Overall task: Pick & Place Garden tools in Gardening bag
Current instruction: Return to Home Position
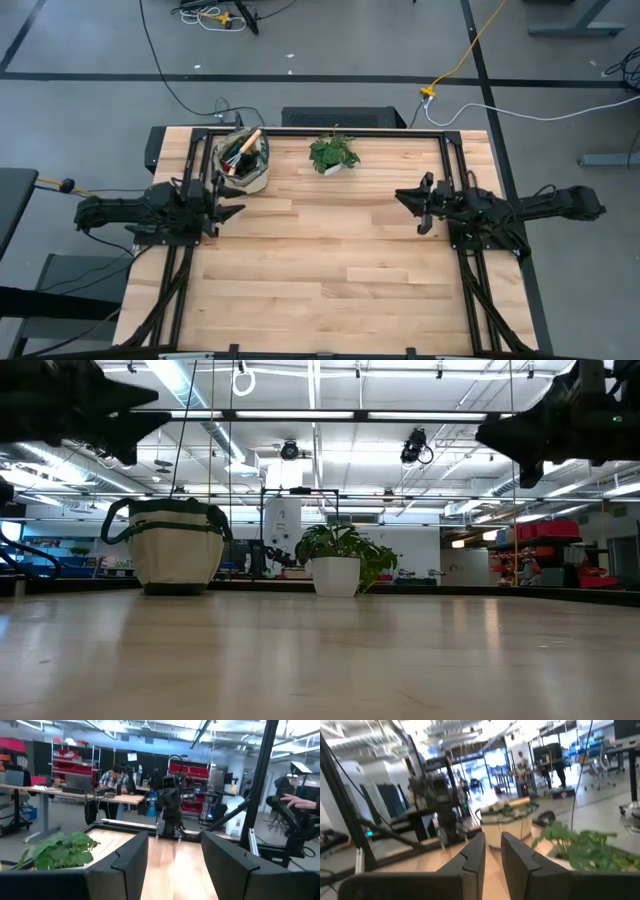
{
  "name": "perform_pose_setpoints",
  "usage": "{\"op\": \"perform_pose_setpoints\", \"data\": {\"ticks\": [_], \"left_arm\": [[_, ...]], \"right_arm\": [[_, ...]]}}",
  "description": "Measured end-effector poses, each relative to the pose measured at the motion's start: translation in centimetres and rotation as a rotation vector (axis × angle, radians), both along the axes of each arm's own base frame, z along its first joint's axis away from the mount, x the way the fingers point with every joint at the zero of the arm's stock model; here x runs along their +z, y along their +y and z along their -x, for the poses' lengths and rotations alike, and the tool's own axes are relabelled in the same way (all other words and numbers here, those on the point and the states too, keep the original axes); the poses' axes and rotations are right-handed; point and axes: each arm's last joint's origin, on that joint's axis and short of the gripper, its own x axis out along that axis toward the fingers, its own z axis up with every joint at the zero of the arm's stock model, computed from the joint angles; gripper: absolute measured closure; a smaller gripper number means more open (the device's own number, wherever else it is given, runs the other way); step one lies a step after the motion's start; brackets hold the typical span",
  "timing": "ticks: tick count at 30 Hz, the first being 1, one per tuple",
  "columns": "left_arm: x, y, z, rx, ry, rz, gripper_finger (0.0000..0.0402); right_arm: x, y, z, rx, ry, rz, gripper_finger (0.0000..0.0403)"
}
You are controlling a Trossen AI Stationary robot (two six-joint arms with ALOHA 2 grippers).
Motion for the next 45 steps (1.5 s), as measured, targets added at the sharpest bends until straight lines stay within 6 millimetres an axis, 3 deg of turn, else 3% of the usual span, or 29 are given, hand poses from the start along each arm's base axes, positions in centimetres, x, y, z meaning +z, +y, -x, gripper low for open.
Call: {"op": "perform_pose_setpoints", "data": {"ticks": [2,6,14,20,29,36,45], "left_arm": [[-1.6,0.0,-0.4,-0.001,0.017,0.003,0.0211],[-2.7,0.0,-0.6,-0.001,0.137,-0.002,0.0211],[-2.8,0.0,-0.6,0.000,0.142,-0.003,0.0211],[-2.8,0.0,-0.6,0.000,0.142,-0.003,0.0211],[-2.8,0.0,-0.6,0.000,0.140,-0.003,0.0211],[-2.8,0.0,-0.6,0.005,0.140,-0.002,0.0211],[-2.8,0.6,-0.6,0.065,0.141,0.002,0.0211]], "right_arm": [[0.5,0.0,0.4,0.000,-0.045,-0.003,0.0341],[1.4,-0.1,1.3,0.000,-0.147,-0.008,0.0341],[3.4,-0.2,4.1,-0.003,-0.406,-0.023,0.0341],[4.5,-0.3,5.0,-0.002,-0.546,-0.032,0.0341],[4.2,-0.3,4.8,-0.006,-0.508,-0.027,0.0341],[2.5,-0.7,3.9,-0.221,-0.261,0.067,0.0341],[0.8,-0.8,3.3,-0.271,-0.059,0.090,0.0341]]}}
